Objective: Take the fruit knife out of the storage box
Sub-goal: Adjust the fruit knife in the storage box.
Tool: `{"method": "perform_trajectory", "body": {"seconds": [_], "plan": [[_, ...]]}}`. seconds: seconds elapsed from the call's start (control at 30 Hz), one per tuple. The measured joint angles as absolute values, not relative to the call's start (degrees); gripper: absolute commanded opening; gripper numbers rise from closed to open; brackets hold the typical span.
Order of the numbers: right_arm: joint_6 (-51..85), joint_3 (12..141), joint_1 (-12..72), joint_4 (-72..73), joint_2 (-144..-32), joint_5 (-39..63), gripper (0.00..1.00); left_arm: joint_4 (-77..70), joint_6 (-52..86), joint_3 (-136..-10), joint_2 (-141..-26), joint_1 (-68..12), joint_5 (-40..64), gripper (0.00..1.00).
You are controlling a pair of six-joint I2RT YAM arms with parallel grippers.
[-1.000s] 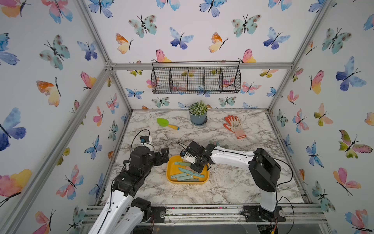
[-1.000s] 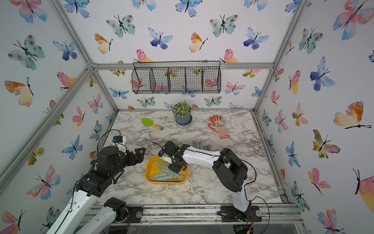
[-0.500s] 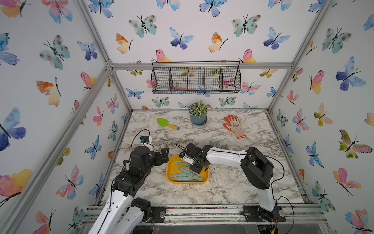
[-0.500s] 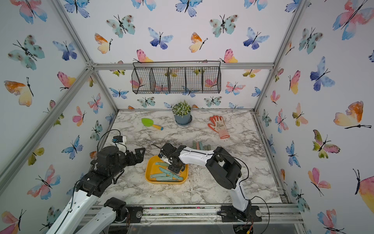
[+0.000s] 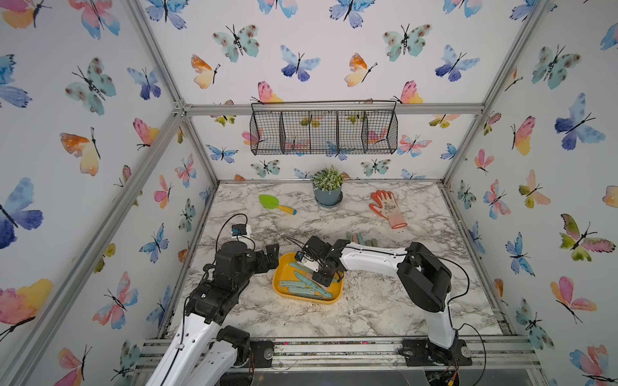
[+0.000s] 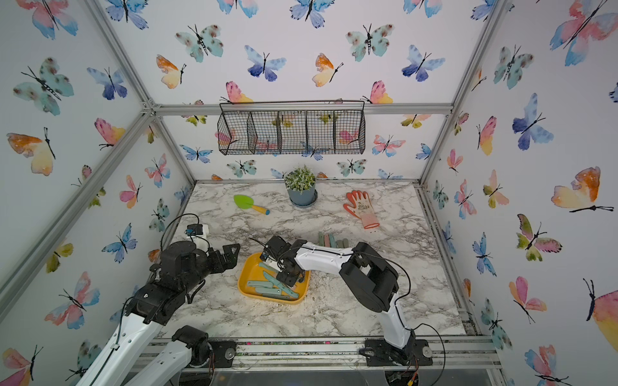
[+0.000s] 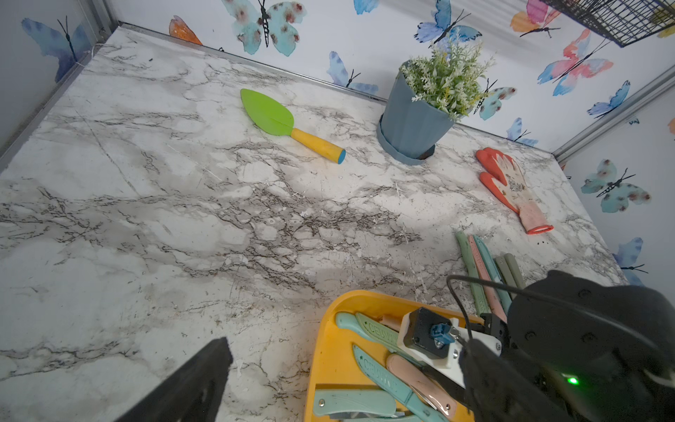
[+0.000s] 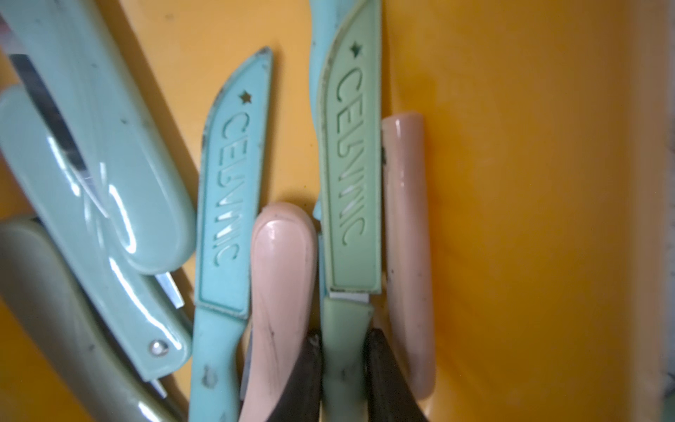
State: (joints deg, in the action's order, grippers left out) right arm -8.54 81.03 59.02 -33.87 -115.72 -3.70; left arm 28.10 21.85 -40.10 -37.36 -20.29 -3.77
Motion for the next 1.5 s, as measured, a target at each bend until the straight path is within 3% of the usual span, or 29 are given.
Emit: {"method": "perform_trajectory", "body": {"seconds": [0.67, 1.03, 1.3, 1.5], "plan": [[-8.3, 79.1, 59.0, -33.2, -110.5, 3.4, 0.18, 28.1, 21.8, -40.1, -37.2, -20.3, -3.9, 0.98], [-8.6, 78.7, 59.0, -32.4, -111.7, 6.4, 0.29, 28.1, 21.8, -40.1, -37.1, -20.3, -4.2, 0.99], [-8.7, 78.8, 59.0, -32.4, -113.8, 6.6, 0.32, 28.1, 21.8, -40.1, -37.1, -20.3, -4.2, 0.99], [-8.6, 79.4, 59.0, -32.4, -114.5, 6.5, 0.26, 28.1, 21.9, -40.1, -37.1, -20.3, -4.5, 0.98]]}}
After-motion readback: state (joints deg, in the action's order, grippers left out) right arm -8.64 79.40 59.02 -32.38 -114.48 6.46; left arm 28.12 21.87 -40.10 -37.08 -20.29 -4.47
